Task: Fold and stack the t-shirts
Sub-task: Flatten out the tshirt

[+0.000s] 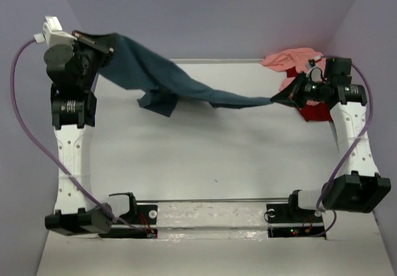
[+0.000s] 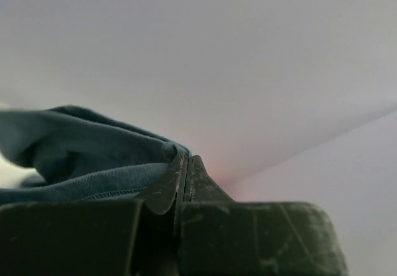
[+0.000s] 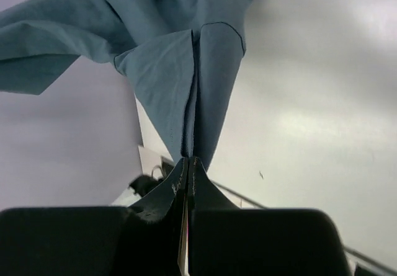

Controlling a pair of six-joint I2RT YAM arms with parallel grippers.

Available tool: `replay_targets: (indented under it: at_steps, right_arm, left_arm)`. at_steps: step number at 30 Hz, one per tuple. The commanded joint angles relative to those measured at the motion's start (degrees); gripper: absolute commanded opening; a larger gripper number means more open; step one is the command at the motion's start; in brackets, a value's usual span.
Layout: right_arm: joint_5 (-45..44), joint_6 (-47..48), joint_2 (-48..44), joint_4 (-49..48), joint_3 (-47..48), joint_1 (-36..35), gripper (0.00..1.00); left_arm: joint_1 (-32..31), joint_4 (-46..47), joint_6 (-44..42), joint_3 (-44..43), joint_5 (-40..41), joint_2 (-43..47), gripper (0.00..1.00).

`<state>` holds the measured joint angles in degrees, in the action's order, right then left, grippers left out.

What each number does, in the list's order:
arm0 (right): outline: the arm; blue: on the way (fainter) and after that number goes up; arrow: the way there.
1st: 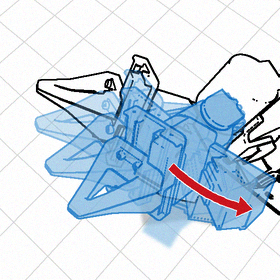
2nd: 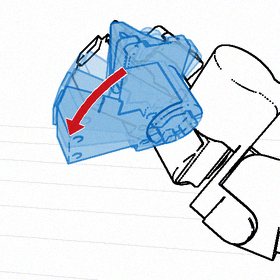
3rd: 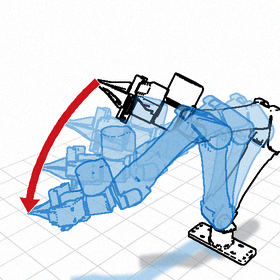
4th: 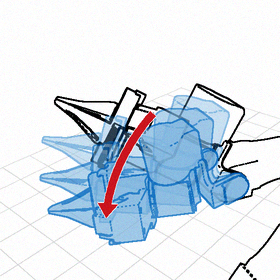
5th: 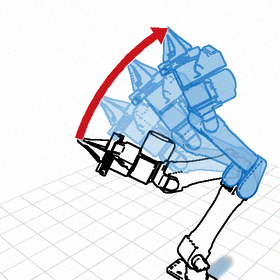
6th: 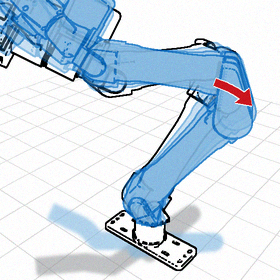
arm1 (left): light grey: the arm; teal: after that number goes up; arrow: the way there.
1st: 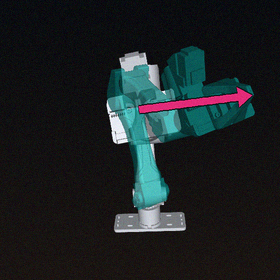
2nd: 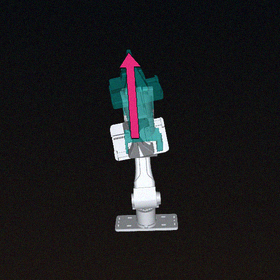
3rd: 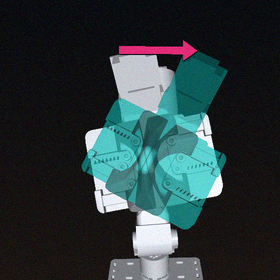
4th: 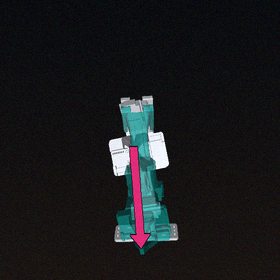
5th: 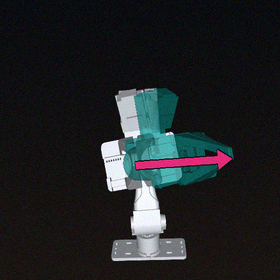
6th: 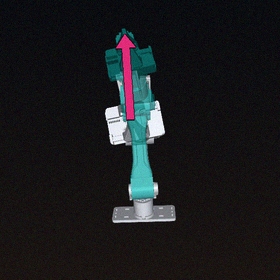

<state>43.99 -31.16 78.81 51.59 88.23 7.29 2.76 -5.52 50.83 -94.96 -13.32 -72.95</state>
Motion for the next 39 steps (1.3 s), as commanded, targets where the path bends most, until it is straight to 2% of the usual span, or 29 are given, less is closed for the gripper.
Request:
replay_targets:
  at_steps: [1, 2, 5, 11, 17, 21, 25, 27, 28, 30, 36, 39]
  right_arm:
    - [1.02, 5.47, -4.88, 14.39, -8.39, 0.01, 0.00]
    - [0.58, 6.45, -6.80, 17.72, -9.90, 0.01, 0.00]
    - [-1.70, 7.78, -9.01, 20.38, -12.63, 0.01, 0.00]
    - [-3.55, 7.95, -8.41, 21.35, -13.16, 0.01, 0.00]
    - [-5.14, 9.18, -7.26, 21.09, -13.61, 0.01, 0.00]
    - [-5.84, 8.75, -5.77, 19.78, -12.73, 0.01, 0.00]
    - [-5.40, 8.66, -4.89, 18.98, -12.73, 0.01, 0.00]
    - [-6.10, 9.01, -5.24, 19.59, -14.21, 0.01, 0.00]
    - [-6.37, 9.10, -5.41, 19.86, -14.22, 0.01, 0.00]
    - [-7.33, 9.18, -5.85, 20.39, -16.15, 0.01, 0.00]
    - [-8.21, 9.36, -5.77, 20.74, -19.58, 0.01, 0.00]
    - [-8.56, 9.80, -5.24, 20.83, -19.32, 0.01, 0.00]
  left_arm:
    - [1.45, -17.23, 0.41, 11.87, 1.73, 3.76, 0.00]
    - [1.71, -19.42, 0.24, 17.12, 0.42, 5.52, 0.00]
    - [1.63, -20.84, -0.46, 24.35, -2.58, 7.37, 0.00]
    - [1.63, -27.86, -4.68, 25.43, -1.18, 7.56, 0.00]
    - [1.63, -33.75, -5.65, 31.93, -6.71, 8.35, 0.00]
    - [1.63, -35.87, -8.27, 31.86, -7.95, 7.65, 0.00]
    - [1.63, -38.07, -10.92, 26.50, -8.64, 5.19, 0.00]
    - [1.54, -44.54, -11.01, 25.52, -8.48, 5.27, 0.00]
    - [1.54, -44.58, -11.19, 26.31, -8.48, 5.62, 0.00]
    - [1.54, -50.27, -11.45, 28.76, -9.35, 7.63, 0.00]
    - [1.28, -59.61, -13.38, 37.21, -15.58, 14.31, 0.00]
    - [-2.57, -59.78, -11.30, 41.42, -25.33, 16.86, 0.00]
